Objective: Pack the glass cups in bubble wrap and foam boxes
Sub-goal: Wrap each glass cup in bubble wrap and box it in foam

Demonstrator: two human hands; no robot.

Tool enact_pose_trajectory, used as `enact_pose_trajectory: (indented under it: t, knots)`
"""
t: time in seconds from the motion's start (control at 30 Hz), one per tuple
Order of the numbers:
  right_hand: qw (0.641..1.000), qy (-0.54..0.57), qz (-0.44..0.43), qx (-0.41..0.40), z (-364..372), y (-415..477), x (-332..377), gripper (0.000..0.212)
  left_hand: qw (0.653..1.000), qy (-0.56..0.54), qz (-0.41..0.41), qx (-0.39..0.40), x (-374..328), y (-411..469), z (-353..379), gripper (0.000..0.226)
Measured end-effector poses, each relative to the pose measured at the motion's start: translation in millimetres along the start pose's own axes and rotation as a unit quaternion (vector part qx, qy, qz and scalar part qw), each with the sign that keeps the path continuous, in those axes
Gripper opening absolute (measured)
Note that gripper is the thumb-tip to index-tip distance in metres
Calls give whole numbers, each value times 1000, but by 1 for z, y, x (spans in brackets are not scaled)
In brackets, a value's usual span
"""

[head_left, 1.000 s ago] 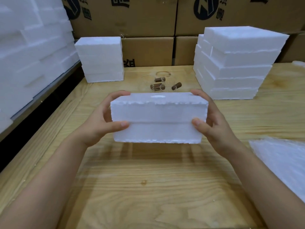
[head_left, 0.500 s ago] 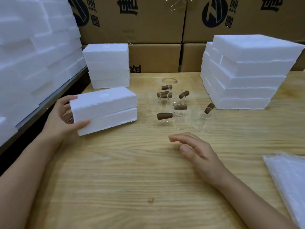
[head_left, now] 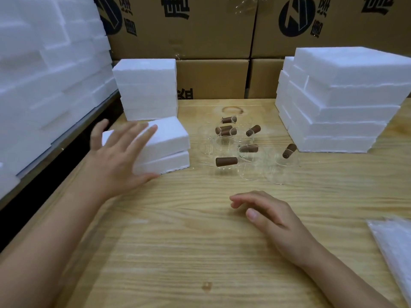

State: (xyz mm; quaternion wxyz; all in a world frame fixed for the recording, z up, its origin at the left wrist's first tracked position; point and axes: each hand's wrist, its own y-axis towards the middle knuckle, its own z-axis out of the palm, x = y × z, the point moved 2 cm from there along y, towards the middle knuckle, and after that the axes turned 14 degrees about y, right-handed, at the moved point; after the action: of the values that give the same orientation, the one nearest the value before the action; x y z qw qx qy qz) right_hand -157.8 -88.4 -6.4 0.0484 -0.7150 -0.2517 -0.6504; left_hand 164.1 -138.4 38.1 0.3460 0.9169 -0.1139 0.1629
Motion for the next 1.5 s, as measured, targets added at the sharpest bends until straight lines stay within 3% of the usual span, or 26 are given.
enact_pose_trajectory:
  t: [0.1,0.37,1.0,1.13,1.27,1.37,1.5]
  knots:
    - [1000,2,6,-2,0,-1,1,39,999,35,17,-7,-14,7,8,80]
    - [1000,-4,25,7,1,-1,2,37,994,18,-56,93,7,41,54,66]
    - [999,-39,17,16,-3,7,2,34,984,0,-92,155,34,108,124,60]
    - [999,-21,33,14,-4,7,2,33,985,17,-89,145,26,103,115,71]
    - [999,-15,39,0,-3,6,-1,21,986,-98,-133,25,-12,86,83,65]
    - [999,-11,51,-17,-2,6,-1,19,941,-266,-209,-20,-62,71,50,42]
    - [999,-12,46,-26,-2,7,1,11,888,-393,-236,-23,-130,52,13,18]
